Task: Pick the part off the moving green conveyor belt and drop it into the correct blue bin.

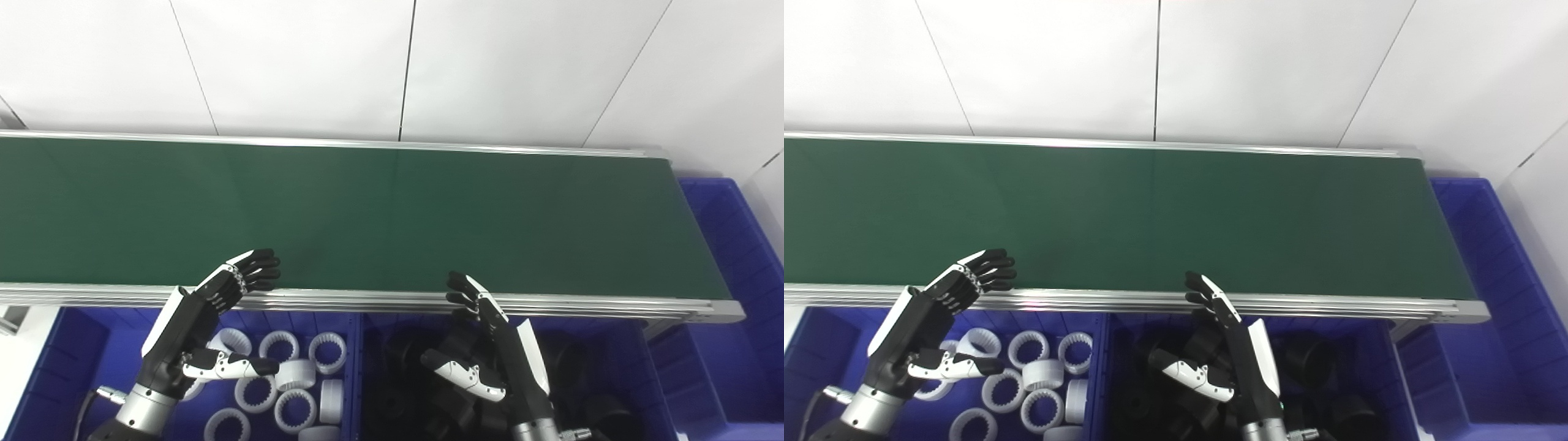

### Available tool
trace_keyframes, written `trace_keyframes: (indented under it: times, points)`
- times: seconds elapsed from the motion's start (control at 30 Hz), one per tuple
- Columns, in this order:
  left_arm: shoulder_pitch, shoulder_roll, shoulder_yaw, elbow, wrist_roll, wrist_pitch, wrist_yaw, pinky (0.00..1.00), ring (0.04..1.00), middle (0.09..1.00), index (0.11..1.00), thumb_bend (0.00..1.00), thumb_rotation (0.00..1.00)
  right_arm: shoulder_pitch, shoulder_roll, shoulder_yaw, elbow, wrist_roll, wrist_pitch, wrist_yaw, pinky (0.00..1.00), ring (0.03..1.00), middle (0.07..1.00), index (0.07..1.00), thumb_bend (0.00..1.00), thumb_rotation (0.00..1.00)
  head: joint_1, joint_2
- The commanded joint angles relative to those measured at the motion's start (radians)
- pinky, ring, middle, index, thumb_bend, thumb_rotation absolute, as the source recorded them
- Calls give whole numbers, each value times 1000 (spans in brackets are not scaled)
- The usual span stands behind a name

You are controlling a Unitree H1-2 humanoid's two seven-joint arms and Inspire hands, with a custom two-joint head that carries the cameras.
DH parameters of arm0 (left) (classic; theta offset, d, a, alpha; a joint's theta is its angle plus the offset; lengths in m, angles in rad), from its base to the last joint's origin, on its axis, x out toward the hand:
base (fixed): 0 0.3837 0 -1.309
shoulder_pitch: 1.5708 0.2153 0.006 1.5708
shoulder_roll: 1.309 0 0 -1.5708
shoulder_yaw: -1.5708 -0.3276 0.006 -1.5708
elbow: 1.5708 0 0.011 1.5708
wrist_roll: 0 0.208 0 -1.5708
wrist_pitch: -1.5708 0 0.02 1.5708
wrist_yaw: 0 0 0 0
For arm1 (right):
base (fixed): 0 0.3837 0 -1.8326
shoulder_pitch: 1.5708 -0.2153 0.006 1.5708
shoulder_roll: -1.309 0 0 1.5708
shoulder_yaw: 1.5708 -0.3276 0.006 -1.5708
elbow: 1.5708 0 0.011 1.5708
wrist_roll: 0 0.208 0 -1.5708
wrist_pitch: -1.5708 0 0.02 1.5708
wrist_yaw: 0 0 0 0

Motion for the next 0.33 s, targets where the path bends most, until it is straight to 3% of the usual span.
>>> trace_keyframes:
  times: [0.0,0.3]
  points:
    - [-9,-4,12,-15,-18,-46,4,736,781,825,837,932,236,1,4,5,-40,4,3,2,723,802,849,869,730,513,2,1]
    - [-2,-13,23,-9,-17,-45,-5,744,788,832,840,930,242,1,3,5,-37,12,-7,1,726,804,850,866,712,478,2,-1]
